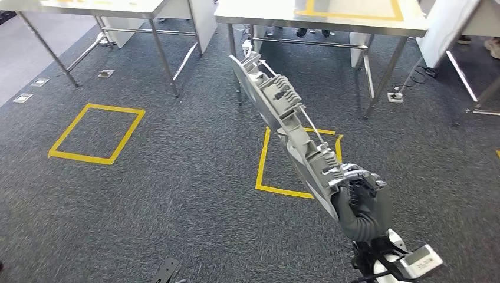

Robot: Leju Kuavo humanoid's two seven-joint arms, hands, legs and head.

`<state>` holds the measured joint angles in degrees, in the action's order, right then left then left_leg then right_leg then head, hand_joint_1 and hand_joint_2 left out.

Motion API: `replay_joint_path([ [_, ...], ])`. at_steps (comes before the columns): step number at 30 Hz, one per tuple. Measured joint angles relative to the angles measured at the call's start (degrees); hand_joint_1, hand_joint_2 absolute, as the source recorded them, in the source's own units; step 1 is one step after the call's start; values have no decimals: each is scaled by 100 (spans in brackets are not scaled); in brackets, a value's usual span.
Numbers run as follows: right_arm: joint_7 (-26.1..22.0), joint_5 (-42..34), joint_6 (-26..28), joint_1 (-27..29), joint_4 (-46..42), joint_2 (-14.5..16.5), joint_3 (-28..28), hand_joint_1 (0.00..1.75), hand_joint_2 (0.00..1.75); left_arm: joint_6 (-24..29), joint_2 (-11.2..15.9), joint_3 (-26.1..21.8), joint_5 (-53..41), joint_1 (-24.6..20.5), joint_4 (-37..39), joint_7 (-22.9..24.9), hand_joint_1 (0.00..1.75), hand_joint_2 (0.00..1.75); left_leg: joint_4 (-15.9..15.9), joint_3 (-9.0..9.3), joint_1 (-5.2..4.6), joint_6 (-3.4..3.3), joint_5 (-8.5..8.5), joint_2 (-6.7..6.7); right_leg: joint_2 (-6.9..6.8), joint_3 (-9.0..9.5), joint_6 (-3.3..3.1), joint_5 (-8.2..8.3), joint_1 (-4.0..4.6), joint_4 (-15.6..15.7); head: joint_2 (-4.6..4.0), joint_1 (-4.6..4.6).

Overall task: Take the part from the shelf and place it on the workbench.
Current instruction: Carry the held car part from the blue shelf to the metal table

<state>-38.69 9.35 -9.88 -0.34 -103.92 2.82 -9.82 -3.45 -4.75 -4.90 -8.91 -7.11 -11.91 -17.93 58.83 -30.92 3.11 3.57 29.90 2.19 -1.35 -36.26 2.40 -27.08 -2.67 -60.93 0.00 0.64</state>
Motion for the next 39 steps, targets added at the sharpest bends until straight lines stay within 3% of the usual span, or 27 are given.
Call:
replay_joint_path([
  [3, -1, 7, 4, 16, 6, -1, 5, 175, 175, -1, -7, 0, -1, -6, -6, -2, 0, 175, 137, -18, 17, 20, 157, -11, 104, -16, -152, 7, 17, -2, 0, -77],
  [6, -36, 53, 62, 19, 6, 1, 5, 175, 175, -1, -3, 0, -1, 3, -5, -4, 0, 175, 1245, -534, -54, -52, 746, -147, 170, -14, -237, 18, 70, 14, 0, -142],
  [7, -59, 94, 110, 22, 6, 2, 5, 175, 175, -1, -2, 0, -1, 11, -4, -5, 0, 175, 1587, -714, -85, -88, 858, -169, 192, -12, -254, 15, 97, 15, 0, -157],
  [8, -77, 139, 160, 25, 6, 2, 5, 175, 175, 0, -2, 0, 0, 17, -3, -7, 0, 175, 1731, -809, -117, -134, 848, -180, 215, -6, -265, 10, 123, 14, 0, -166],
  [9, -89, 177, 199, 27, 6, 2, 5, 175, 175, 1, -1, 0, 1, 21, -2, -12, 0, 175, 1637, -793, -149, -193, 719, -188, 237, 4, -271, 7, 148, 14, 0, -171],
  [11, -92, 212, 232, 25, 7, 3, 5, 175, 175, 3, 0, 0, 2, 22, 0, -23, 0, 175, 915, -511, -221, -329, 285, -215, 270, 28, -272, 2, 181, 15, 0, -174],
  [13, -94, 211, 243, 19, 10, 4, 5, 175, 175, 5, -1, 0, 4, 21, 2, -41, 0, 175, 290, -267, -274, -377, 0, -233, 293, 38, -251, -9, 215, 8, 0, -173],
  [15, -95, 202, 245, 12, 14, 4, 5, 175, 175, 5, -18, 0, 1, 28, 4, -56, 0, 175, 146, -228, -286, -313, -56, -235, 300, 36, -271, -21, 243, 6, 0, -165],
  [17, -94, 197, 237, 2, 22, 4, 5, 175, 175, 1, -25, 0, -45, 39, 4, -62, 0, 175, 155, -240, -309, -316, -68, -247, 291, 48, -250, 5, 228, 49, 0, -159],
  [19, -91, 194, 221, -10, 33, 4, 5, 175, 175, -7, -16, 8, -133, 43, 4, -69, 0, 175, 149, -263, -327, -426, -29, -256, 282, 60, -140, 60, 208, 36, 0, -159],
  [21, -86, 193, 212, -23, 38, 4, 5, 175, 175, -13, -22, 44, -225, 52, 4, -74, 0, 175, 114, -214, -304, -544, 13, -257, 254, 31, -71, 49, 201, -72, 0, -153],
  [23, -88, 191, 208, -48, 39, 4, 4, 175, 175, -14, -28, 99, -291, 69, 5, -75, 0, 175, 105, -129, -291, -601, 23, -243, 214, -162, -41, -129, 196, -438, 0, -123],
  [26, -90, 187, 202, -67, 48, 4, 3, 175, 175, -18, -30, 161, -358, 92, 10, -74, 0, 175, 109, -59, -294, -591, 67, -217, 194, -732, 0, -459, 188, -1368, 0, -91],
  [27, -88, 187, 201, -67, 54, 4, 3, 175, 175, -19, -31, 175, -381, 100, 12, -74, 0, 175, 110, -25, -292, -581, 98, -214, 188, -836, 15, -420, 181, -1466, 0, -89],
  [28, -85, 188, 200, -68, 58, 4, 3, 175, 175, -19, -33, 194, -396, 106, 14, -73, 0, 175, 111, 21, -288, -567, 137, -214, 179, -835, 26, -266, 173, -1357, 0, -88],
  [30, -84, 190, 200, -83, 63, 4, 3, 175, 175, -18, -38, 243, -413, 114, 17, -73, 0, 175, 108, 125, -274, -522, 235, -210, 141, -586, 18, 201, 162, -689, 0, -80],
  [32, -89, 186, 198, -108, 69, 4, 3, 175, 175, -18, -39, 276, -414, 110, 21, -73, 0, 175, 88, 206, -277, -449, 326, -199, 87, -372, -38, 325, 195, -120, 0, -61],
  [36, -85, 188, 195, -100, 75, 6, 3, 175, 175, -18, -40, 286, -414, 109, 19, -74, 0, 175, 230, 336, -291, -276, 309, -170, 108, -132, -242, 108, 204, 70, 0, -61],
  [37, -85, 187, 198, -99, 75, 7, 3, 175, 175, -18, -40, 287, -415, 101, 16, -78, 0, 175, 458, 233, -288, -245, 256, -175, 114, -31, -282, 51, 193, 87, 0, -72],
  [39, -91, 183, 202, -102, 76, 12, 5, 175, 175, -18, -41, 289, -416, 92, 13, -86, 0, 175, 1132, -199, -273, -212, 291, -187, 121, 170, -336, -84, 179, 119, 0, -102],
])
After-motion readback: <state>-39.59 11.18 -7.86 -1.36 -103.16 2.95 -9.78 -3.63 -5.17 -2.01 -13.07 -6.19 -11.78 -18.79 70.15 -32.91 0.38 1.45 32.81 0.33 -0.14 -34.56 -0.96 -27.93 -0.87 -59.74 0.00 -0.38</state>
